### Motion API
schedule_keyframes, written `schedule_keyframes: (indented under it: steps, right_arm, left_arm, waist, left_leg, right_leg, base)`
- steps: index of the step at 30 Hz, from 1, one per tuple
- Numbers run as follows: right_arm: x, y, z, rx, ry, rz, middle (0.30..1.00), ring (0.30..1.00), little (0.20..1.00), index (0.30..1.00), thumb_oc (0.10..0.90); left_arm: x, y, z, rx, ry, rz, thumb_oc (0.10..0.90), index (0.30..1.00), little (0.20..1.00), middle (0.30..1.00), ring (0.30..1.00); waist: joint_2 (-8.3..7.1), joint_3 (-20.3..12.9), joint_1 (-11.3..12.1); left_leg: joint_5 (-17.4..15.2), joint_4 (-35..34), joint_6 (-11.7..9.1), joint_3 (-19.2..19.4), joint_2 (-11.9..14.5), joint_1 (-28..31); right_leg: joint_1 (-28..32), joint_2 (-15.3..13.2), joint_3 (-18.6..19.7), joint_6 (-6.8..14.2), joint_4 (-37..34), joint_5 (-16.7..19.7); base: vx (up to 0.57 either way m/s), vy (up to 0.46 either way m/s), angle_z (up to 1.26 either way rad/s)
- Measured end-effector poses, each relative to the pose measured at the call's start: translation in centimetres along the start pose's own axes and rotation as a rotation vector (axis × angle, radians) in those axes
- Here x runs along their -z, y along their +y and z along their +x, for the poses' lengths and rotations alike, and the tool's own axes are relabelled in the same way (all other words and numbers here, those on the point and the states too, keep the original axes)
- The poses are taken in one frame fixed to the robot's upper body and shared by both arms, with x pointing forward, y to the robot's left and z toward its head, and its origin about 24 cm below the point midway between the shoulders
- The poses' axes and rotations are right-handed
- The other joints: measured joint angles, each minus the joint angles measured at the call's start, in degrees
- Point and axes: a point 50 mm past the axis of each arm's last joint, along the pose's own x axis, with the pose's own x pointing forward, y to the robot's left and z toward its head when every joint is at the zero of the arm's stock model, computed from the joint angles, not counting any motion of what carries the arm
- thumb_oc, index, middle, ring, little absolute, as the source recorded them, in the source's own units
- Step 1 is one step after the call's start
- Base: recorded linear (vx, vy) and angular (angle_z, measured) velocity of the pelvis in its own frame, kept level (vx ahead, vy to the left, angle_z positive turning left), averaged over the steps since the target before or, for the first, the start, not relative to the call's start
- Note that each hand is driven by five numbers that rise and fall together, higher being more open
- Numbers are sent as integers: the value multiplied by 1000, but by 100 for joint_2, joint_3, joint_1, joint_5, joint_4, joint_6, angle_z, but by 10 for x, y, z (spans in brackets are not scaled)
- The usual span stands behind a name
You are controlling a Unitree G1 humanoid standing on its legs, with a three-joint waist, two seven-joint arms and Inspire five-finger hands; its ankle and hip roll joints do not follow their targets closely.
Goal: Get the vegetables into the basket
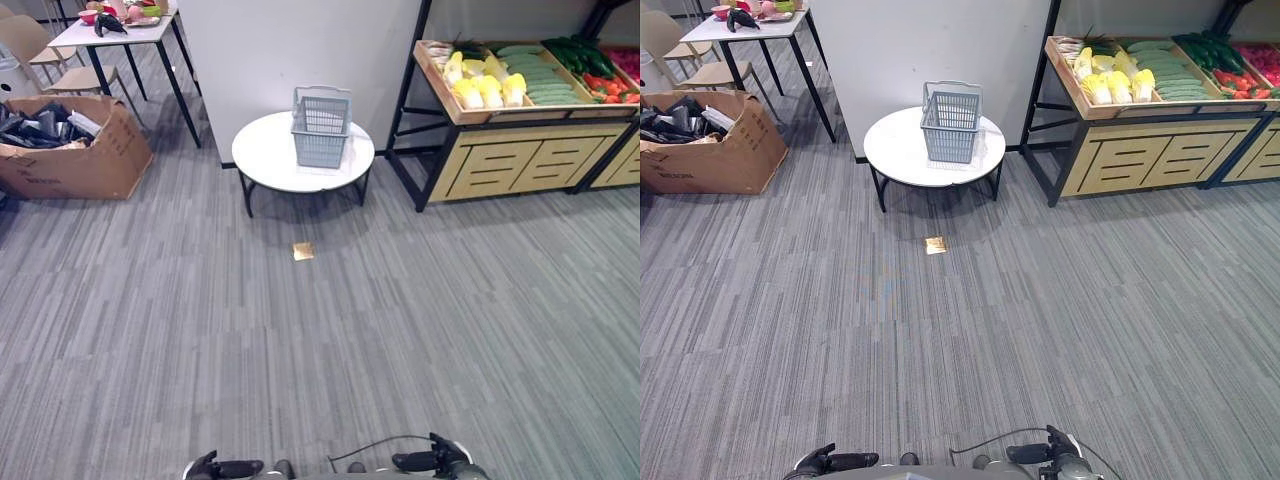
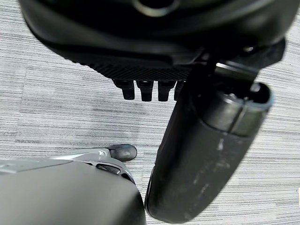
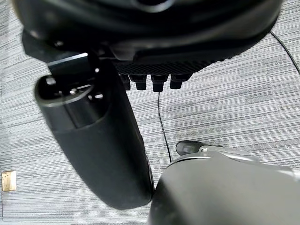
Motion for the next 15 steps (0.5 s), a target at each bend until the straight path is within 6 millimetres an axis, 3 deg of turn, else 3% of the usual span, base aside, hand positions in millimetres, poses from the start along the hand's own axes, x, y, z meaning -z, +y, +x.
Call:
schedule_keyframes:
  steps: [4,9,15]
  right_arm:
    - [-2,0,0,2,-11,1,1000,1000,1000,1000,900]
    - [-22,2,2,7,-70,2,1000,1000,1000,1000,900]
    - [-31,3,3,7,-97,-3,1000,1000,1000,1000,900]
  left_arm:
    - [-1,0,0,-1,-7,-2,900,1000,1000,1000,1000]
    - [-16,-2,1,-1,-41,-25,900,1000,1000,1000,1000]
    - [-31,-24,0,52,-91,-72,900,1000,1000,1000,1000]
  waist:
    - [2,40,-7]
    - [-10,394,-116]
    - [-15,539,-127]
  left_leg:
    - [10,18,-15,20,5,-56]
    - [69,93,-67,67,47,-261]
    - [163,170,-97,53,53,-479]
  right_leg:
    - [-54,6,26,2,-6,3]
    - [-238,33,69,-27,-19,73]
    - [-346,28,48,-40,-112,157]
  base:
    - [-16,-30,-3]
    - [-7,-63,-6]
    - [21,-23,1]
